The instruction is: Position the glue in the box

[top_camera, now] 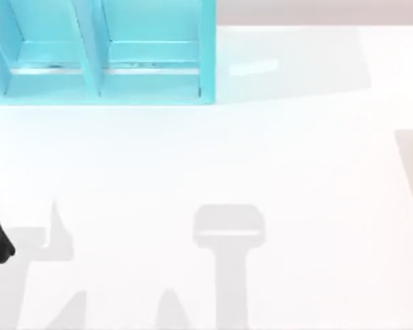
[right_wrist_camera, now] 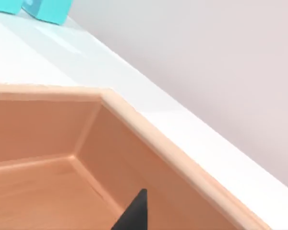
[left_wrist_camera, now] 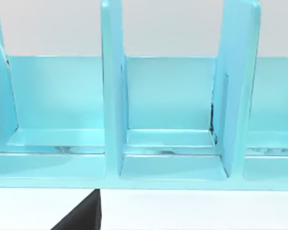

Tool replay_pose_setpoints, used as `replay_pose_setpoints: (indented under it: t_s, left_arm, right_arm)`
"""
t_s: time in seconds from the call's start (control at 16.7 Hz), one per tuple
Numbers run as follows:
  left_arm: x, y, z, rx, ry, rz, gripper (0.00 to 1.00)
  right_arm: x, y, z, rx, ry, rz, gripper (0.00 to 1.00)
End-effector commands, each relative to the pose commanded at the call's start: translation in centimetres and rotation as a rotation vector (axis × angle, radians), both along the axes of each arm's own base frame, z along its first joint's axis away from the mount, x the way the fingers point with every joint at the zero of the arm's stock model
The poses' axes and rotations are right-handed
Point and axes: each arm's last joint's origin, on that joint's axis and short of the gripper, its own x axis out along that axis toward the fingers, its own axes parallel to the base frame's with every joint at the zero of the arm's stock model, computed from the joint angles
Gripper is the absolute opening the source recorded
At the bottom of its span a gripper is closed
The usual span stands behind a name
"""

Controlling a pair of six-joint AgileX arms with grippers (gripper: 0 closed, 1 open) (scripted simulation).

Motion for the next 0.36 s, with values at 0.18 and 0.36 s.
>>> replay_pose_setpoints:
  t_s: [0.18, 0.36]
  left_arm:
    - [0.0, 0.0, 0.0, 0.0, 0.0, 0.0, 1.0]
    - [0.0, 0.0, 0.0, 0.0, 0.0, 0.0, 1.0]
  right_arm:
    - [0.0, 0.0, 0.0, 0.0, 0.0, 0.0, 1.0]
    - [0.0, 0.0, 0.0, 0.0, 0.0, 0.0, 1.0]
